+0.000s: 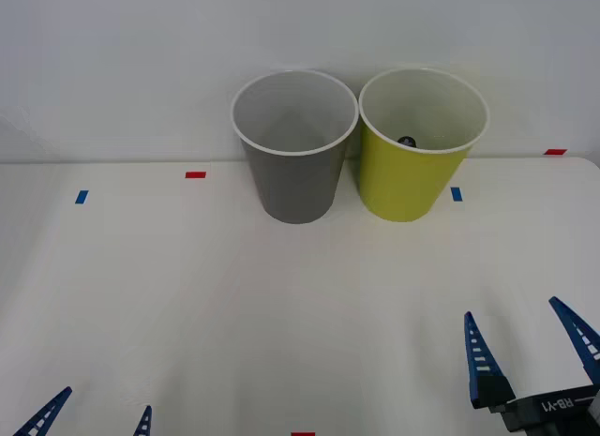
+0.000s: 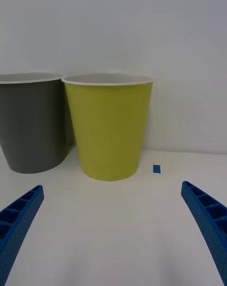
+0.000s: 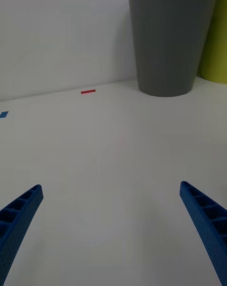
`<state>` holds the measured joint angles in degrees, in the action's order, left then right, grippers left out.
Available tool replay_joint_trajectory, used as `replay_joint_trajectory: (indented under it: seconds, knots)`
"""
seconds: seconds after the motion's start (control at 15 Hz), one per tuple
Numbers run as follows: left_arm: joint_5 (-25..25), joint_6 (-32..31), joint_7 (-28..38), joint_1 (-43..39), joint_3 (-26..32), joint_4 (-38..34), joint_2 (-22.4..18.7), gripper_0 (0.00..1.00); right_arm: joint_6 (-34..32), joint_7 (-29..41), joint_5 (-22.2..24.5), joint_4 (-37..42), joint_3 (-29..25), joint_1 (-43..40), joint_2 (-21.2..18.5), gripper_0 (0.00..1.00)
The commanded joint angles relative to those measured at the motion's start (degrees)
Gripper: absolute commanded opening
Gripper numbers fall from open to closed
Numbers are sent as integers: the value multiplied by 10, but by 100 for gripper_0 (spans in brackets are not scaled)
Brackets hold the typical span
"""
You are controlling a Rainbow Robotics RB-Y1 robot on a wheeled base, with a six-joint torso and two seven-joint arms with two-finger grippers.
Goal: Put cans in the gray bin and PET bottles in the light green bin.
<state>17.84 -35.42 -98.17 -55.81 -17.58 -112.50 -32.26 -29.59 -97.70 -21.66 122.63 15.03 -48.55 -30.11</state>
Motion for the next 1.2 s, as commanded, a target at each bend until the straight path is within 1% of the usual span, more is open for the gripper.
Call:
replay_joint_trajectory:
  seconds: [0.07, 0.13, 0.27, 0.53, 0.67, 1.2]
  knots:
    - [0, 0, 0, 0, 0, 0, 0, 100, -9, 67, 70, -6, -9, -45, -4, 100]
    - [0, 0, 0, 0, 0, 0, 0, 100, -11, 81, 76, -6, -11, -65, -3, 100]
    - [0, 0, 0, 0, 0, 0, 0, 100, -18, 81, 79, -6, -14, -90, 3, 100]
    - [0, 0, 0, 0, 0, 0, 0, 100, -15, 86, 74, -6, -14, -132, 31, 100]
    - [0, 0, 0, 0, 0, 0, 0, 100, -14, 87, 72, -6, -14, -146, 37, 100]
    - [0, 0, 0, 0, 0, 0, 0, 100, -14, 88, 72, -6, -14, -156, 39, 100]
